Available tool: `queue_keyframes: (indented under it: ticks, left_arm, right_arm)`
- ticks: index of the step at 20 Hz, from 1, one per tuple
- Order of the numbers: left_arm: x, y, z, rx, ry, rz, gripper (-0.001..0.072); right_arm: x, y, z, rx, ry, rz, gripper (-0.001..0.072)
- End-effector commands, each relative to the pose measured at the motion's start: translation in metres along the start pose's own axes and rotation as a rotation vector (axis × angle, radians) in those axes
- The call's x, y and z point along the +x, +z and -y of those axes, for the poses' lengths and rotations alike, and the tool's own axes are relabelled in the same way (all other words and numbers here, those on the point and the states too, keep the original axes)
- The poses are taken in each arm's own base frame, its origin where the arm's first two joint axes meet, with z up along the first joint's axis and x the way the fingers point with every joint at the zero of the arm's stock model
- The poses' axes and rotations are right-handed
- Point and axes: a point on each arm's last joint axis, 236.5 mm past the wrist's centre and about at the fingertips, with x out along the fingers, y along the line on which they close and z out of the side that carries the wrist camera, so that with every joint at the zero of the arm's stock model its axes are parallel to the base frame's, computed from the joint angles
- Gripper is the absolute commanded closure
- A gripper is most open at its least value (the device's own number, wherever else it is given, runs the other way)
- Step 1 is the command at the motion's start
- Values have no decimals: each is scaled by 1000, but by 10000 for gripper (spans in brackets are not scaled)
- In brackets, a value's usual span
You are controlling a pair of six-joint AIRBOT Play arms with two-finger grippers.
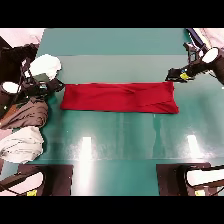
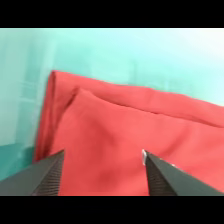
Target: Fold the shirts.
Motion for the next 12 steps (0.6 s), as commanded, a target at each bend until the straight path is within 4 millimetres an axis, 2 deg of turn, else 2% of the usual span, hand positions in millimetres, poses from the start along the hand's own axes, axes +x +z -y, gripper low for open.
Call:
queue_keyframes:
  ticks: [1, 2, 3, 4, 5, 6, 7, 9, 12]
  left_arm:
    - [-7, -18, 22, 15, -68, -125, 225]
    - [-10, -26, 26, 23, -83, -163, 447]
    - [-11, -34, 28, 38, -95, -195, 614]
    - [-13, -42, 31, 64, -108, -226, 684]
    - [-14, -47, 32, 67, -116, -247, 684]
    - [-16, -51, 34, 66, -123, -267, 684]
    - [-17, -55, 35, 66, -129, -283, 684]
    - [-19, -61, 37, 67, -139, -313, 685]
    - [-23, -72, 40, 62, -153, -359, 684]
  right_arm:
    - [-14, -28, 18, 9, 40, -132, 252]
    - [-16, -36, 23, 47, 88, -152, 252]
    - [-17, -41, 27, 95, 158, -152, 252]
    - [-16, -45, 32, 143, 228, -145, 251]
    - [-14, -52, 37, 185, 278, -143, 187]
    - [-9, -61, 46, 230, 317, -153, 52]
    - [-3, -69, 53, 277, 352, -165, 28]
    - [13, -82, 61, 366, 426, -195, 28]
    - [31, -87, 63, 400, 500, -219, 32]
